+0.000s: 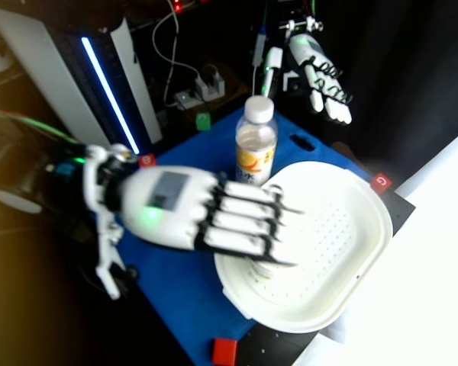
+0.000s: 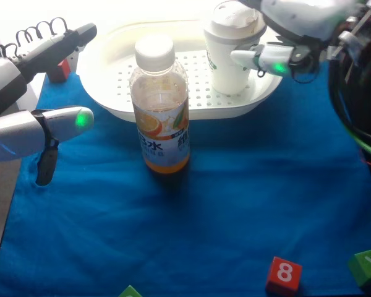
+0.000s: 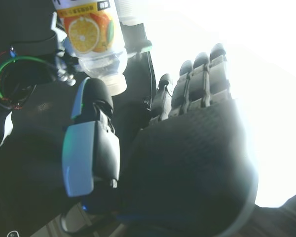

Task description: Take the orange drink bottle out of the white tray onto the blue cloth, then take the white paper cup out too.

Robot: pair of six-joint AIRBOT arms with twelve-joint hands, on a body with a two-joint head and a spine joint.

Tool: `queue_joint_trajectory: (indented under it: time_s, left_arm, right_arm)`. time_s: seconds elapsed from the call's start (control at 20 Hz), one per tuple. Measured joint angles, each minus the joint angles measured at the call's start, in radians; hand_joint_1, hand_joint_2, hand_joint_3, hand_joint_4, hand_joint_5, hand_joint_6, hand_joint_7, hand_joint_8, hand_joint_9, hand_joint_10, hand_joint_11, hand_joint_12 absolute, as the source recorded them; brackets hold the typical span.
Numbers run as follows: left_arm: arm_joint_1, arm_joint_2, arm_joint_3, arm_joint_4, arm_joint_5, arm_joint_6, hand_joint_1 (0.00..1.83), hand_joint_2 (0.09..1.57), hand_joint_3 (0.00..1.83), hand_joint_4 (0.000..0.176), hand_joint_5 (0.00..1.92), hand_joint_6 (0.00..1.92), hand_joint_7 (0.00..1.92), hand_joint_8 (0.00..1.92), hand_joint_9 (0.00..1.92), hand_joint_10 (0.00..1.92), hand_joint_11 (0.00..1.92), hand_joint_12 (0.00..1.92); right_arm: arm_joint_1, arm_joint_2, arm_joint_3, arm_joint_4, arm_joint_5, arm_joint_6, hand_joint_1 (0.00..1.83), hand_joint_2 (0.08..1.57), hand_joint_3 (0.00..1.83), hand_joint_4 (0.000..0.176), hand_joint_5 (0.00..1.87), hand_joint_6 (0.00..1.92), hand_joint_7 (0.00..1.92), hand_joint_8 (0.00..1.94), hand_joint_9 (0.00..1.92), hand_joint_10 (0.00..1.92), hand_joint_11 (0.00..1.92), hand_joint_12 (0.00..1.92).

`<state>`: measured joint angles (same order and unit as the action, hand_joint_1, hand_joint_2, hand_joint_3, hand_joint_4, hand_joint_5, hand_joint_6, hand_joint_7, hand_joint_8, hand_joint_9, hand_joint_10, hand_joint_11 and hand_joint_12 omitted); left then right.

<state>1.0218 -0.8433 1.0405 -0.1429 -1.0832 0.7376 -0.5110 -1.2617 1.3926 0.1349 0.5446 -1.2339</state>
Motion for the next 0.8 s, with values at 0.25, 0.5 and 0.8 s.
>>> queue_joint_trajectory:
  time_s: [0.25, 0.5, 0.8]
  left_arm:
    - [0.000, 0.000, 0.000, -0.003, -0.005, 0.000, 0.38, 1.26, 0.00, 0.165, 0.04, 0.00, 0.00, 0.00, 0.00, 0.00, 0.02, 0.01]
    - [0.000, -0.002, 0.005, -0.007, -0.014, 0.000, 0.42, 1.27, 0.00, 0.159, 0.05, 0.00, 0.00, 0.00, 0.00, 0.00, 0.00, 0.02]
    - [0.000, -0.002, 0.005, -0.009, -0.018, 0.000, 0.43, 1.22, 0.00, 0.171, 0.07, 0.00, 0.00, 0.00, 0.00, 0.00, 0.00, 0.17]
  right_arm:
    - [0.018, -0.095, 0.097, 0.004, -0.084, 0.000, 0.65, 1.16, 0.00, 0.000, 0.00, 0.00, 0.00, 0.00, 0.00, 0.00, 0.00, 0.00]
    - [0.025, -0.157, 0.192, 0.041, -0.110, 0.002, 0.66, 1.14, 0.00, 0.000, 0.00, 0.00, 0.00, 0.00, 0.00, 0.00, 0.00, 0.00]
    - [0.035, -0.156, 0.197, 0.052, -0.113, 0.005, 0.76, 1.18, 0.00, 0.000, 0.32, 0.57, 0.55, 0.11, 0.44, 0.51, 0.03, 1.60]
